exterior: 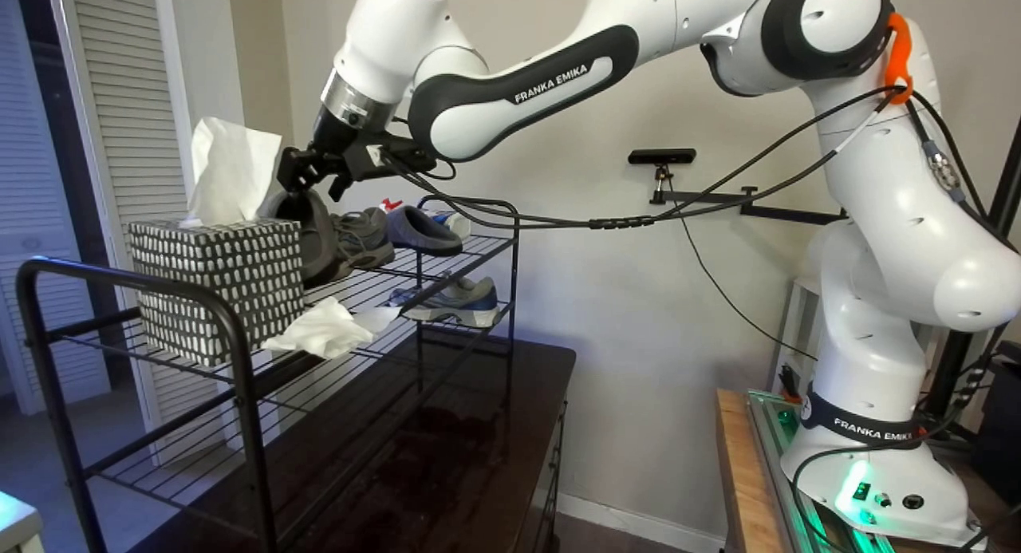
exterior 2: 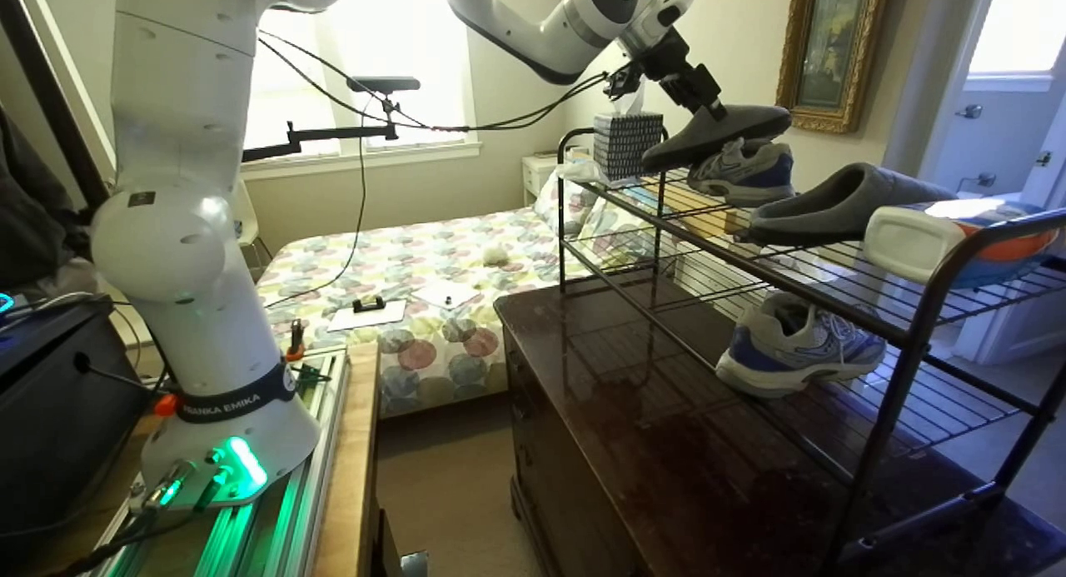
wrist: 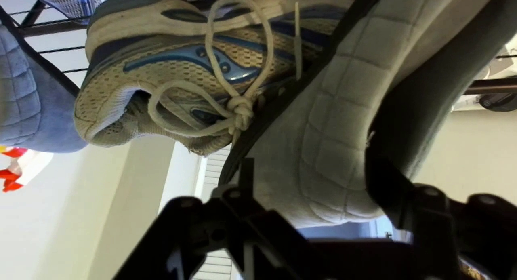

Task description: Remove the left grey house slipper from the topmost shelf and put it on the second shelf.

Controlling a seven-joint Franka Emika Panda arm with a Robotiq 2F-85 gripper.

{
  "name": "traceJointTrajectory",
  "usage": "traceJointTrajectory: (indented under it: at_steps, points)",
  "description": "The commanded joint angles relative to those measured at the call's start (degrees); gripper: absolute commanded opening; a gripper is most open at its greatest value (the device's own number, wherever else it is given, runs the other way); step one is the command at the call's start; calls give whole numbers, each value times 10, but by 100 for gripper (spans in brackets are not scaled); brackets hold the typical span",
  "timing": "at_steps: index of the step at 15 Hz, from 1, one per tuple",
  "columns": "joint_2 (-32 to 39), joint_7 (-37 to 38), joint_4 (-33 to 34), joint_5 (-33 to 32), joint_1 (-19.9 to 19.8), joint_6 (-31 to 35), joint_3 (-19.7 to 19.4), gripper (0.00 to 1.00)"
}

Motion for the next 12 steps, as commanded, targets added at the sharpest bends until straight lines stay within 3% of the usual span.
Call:
traceJointTrajectory:
  at_steps: [1,7,12]
  points:
    - [28,5,42,-13,13,-18,-10,45]
    - [22,13,42,-1,16,-24,-11,3]
    - [-43,-32,-17,87,-4,-9,24,1]
